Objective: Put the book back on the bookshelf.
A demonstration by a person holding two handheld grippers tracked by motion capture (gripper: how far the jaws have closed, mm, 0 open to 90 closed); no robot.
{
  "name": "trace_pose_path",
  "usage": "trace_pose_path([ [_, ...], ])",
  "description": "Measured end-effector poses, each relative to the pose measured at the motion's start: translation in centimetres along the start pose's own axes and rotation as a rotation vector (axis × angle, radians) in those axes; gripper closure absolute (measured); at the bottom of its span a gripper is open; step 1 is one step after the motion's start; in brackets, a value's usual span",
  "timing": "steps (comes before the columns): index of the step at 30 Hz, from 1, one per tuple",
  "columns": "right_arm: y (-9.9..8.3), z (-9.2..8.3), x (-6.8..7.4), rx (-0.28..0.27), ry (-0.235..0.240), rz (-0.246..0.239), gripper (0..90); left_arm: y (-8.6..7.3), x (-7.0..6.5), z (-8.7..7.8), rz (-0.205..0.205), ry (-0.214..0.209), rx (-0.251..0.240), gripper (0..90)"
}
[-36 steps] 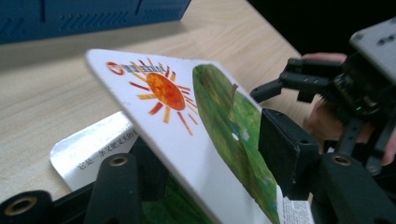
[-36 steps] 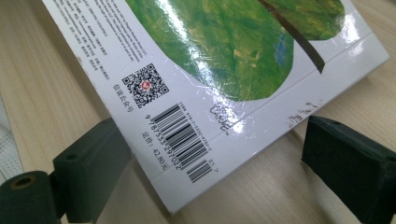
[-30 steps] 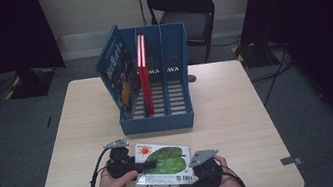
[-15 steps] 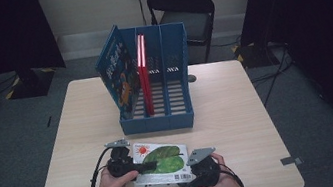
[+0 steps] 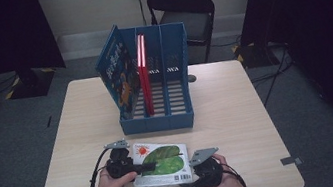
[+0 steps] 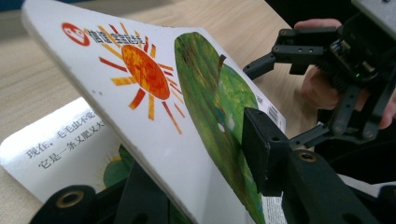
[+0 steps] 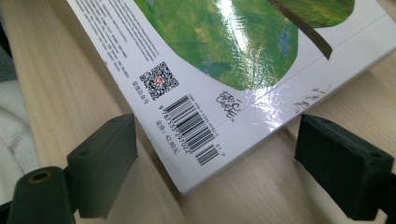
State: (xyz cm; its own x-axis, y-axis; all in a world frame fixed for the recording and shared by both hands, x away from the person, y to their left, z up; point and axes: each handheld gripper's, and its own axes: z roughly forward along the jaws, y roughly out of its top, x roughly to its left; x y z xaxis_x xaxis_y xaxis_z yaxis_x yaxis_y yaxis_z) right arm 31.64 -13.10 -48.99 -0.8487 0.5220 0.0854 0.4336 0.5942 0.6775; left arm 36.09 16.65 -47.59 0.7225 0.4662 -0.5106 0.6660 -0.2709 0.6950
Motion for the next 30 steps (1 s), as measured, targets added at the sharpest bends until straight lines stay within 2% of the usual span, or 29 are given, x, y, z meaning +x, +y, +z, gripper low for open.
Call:
trace_pose_path([
  [5,-0.1,-0.8,-0.5,-0.03,0.019,0.02,16.7,0.0,-0.2,-0.1,0.022,-0.001,-0.003,64.4],
  [12,0.3,-1.0,-1.0,-0.055,0.029,0.042,16.5,-0.1,-1.0,-0.3,0.094,0.018,-0.016,64.7],
  [15,0.5,-1.1,-1.1,-0.073,0.028,0.047,16.4,-0.1,-1.4,-0.4,0.128,0.026,-0.018,65.0],
  [21,0.6,-0.8,-1.6,-0.075,0.031,0.065,14.9,-0.1,-2.6,-0.8,0.226,0.042,-0.013,65.7],
  [26,0.8,-0.4,-1.9,-0.079,0.054,0.089,13.2,-0.4,-2.9,-1.0,0.253,0.023,-0.004,67.4],
  [30,1.2,0.0,-2.3,-0.087,0.085,0.114,12.5,-0.5,-3.1,-1.1,0.271,0.026,0.005,68.6],
])
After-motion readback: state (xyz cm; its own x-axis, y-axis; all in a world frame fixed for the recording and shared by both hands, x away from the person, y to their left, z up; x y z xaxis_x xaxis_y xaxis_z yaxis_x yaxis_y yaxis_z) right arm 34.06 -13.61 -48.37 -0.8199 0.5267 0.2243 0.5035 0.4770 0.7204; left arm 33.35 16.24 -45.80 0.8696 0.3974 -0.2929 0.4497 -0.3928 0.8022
